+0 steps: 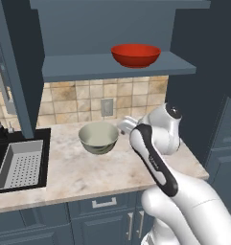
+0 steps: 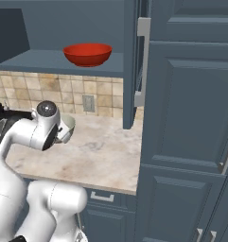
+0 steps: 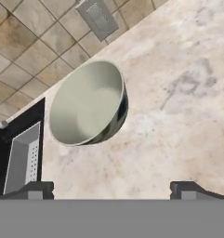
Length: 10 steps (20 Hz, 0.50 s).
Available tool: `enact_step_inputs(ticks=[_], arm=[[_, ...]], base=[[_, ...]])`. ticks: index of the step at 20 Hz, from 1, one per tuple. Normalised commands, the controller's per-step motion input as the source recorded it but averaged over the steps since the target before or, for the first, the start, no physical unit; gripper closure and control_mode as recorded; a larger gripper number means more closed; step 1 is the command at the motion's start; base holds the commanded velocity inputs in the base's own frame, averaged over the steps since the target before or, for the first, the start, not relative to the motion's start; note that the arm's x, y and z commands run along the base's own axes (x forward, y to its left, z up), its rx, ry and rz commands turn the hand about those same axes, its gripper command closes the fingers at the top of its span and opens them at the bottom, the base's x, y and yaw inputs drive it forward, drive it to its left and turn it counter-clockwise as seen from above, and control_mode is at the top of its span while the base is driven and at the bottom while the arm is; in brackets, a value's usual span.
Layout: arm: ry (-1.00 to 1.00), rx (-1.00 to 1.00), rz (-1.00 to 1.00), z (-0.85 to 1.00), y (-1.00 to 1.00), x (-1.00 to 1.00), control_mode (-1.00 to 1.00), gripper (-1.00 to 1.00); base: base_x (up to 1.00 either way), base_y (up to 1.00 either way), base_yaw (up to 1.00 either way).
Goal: Open the cabinet. Pick the bowls from the counter and place them in the cabinet. Then close the cabinet.
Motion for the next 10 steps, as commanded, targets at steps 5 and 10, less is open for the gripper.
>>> enact_step_inputs(ticks=[5,10], arm=[[0.00,0.00,0.00,-0.21,0.04,0.37,-1.00,-1.00],[0.00,0.00,0.00,-0.19,0.03,0.32,-1.00,-1.00]], base=[[0.00,0.00,0.00],[0.00,0.00,0.00]])
